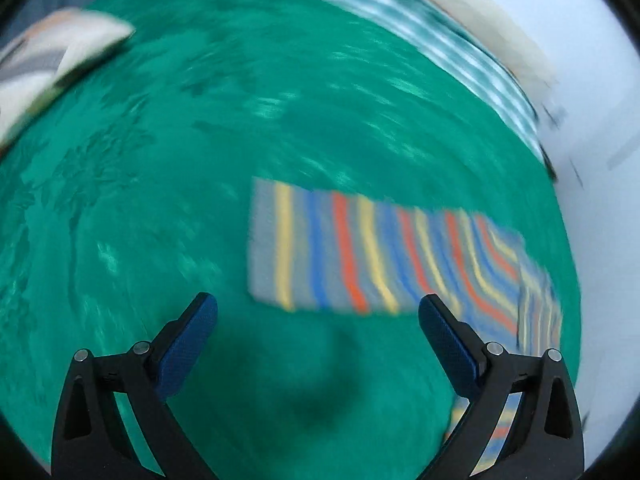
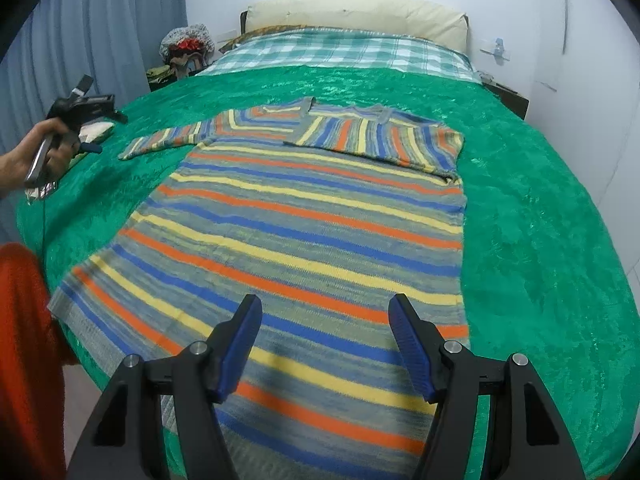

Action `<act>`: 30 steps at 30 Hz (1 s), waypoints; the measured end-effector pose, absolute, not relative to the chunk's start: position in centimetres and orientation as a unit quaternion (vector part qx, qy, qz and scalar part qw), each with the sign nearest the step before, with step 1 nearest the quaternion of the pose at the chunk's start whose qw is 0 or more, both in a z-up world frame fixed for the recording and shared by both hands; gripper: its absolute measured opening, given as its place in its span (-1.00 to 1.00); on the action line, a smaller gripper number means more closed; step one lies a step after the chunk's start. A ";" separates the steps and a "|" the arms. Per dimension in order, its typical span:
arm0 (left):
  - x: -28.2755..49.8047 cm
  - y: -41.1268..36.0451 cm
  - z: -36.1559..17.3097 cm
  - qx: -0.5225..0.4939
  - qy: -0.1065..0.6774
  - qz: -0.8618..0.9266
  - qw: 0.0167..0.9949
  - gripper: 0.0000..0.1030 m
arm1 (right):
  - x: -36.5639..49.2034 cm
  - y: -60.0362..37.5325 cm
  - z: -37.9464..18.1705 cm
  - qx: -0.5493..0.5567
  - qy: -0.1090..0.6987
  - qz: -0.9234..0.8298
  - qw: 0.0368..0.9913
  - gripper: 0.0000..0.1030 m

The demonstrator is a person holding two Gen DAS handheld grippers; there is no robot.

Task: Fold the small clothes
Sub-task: 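Grasp the other sleeve cuff with the left gripper and fold it across the body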

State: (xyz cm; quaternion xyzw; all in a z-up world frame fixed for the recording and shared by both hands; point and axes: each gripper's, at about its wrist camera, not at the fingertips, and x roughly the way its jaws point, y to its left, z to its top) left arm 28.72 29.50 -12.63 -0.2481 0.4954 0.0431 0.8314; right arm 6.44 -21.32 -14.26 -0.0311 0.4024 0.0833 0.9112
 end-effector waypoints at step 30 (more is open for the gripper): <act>34.1 -8.7 -4.7 0.062 0.460 -0.231 0.855 -0.77 | 6.7 -23.2 -12.9 0.017 0.380 0.091 0.920 0.28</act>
